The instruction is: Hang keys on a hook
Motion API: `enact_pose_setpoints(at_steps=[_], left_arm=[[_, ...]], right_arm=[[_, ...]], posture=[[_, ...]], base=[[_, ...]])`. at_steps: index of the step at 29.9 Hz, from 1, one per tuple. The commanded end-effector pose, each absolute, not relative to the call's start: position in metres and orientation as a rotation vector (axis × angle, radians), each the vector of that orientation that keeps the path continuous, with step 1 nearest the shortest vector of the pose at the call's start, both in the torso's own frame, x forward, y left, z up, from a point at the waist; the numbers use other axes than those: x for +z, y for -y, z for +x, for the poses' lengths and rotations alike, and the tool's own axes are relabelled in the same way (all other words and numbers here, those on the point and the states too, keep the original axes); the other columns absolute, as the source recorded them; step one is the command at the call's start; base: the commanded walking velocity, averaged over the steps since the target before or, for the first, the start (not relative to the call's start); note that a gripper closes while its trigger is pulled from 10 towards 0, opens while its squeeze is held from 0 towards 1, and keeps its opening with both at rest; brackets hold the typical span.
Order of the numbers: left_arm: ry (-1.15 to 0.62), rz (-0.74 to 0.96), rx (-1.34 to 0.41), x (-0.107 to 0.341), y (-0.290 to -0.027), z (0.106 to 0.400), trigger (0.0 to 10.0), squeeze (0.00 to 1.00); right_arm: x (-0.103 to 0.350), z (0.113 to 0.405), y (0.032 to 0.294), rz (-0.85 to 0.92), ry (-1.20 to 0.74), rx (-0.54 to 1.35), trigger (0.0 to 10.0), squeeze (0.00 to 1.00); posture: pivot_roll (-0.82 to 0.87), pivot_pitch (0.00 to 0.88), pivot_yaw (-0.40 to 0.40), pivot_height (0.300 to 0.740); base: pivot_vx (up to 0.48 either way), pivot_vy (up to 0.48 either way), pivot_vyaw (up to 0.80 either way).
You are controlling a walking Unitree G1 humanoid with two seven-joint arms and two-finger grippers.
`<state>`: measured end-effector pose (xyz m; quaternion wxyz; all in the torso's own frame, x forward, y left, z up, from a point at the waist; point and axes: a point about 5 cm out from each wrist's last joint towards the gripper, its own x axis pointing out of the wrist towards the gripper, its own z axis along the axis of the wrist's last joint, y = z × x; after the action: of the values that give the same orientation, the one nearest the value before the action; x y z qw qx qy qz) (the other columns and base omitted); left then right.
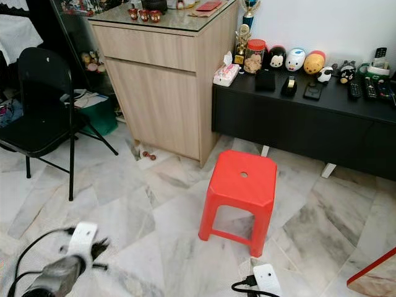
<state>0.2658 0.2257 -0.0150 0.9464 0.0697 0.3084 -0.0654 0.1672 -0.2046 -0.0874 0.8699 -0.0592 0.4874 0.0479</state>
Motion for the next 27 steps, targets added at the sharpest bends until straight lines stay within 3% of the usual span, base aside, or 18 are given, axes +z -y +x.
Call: enact_pose_setpoints(at_steps=[1,6,10,21,27], left_arm=[[-0.489,0.086,-0.161,0.006,-0.216,0.286,10.0,0.0],[-0.257,0.028,-0.26,0.043,-0.187,0.313,10.0,0.0],[-0.148,0.01,-0.33,0.061,-0.174,0.318,10.0,0.0],[-0.065,0.023,-0.422,0.082,-0.162,0.315,10.0,0.0],[-0.091,0.05,-0.366,0.078,-0.165,0.312,10.0,0.0]], right_arm=[[-0.09,0.162,0.205,-0.136,-1.024,0.07,10.0,0.0],[-0.093,0.157,0.201,-0.118,-1.031,0.028,10.0,0.0],[-0.097,0.148,0.2,-0.104,-1.05,0.005,10.0,0.0],[-0.103,0.132,0.199,-0.089,-1.092,-0.008,10.0,0.0],[-0.102,0.135,0.197,-0.082,-1.089,-0.014,10.0,0.0]], posture=[[0.04,0.054,0.021,0.74],[0.02,0.049,0.031,0.74],[0.02,0.045,0.038,0.74],[0.02,0.029,0.042,0.74],[0.02,0.019,0.048,0.74]], base=[[0.0,0.0,0.0],[0.0,0.0,0.0],[0.0,0.0,0.0],[0.0,0.0,0.0],[0.0,0.0,0.0]])
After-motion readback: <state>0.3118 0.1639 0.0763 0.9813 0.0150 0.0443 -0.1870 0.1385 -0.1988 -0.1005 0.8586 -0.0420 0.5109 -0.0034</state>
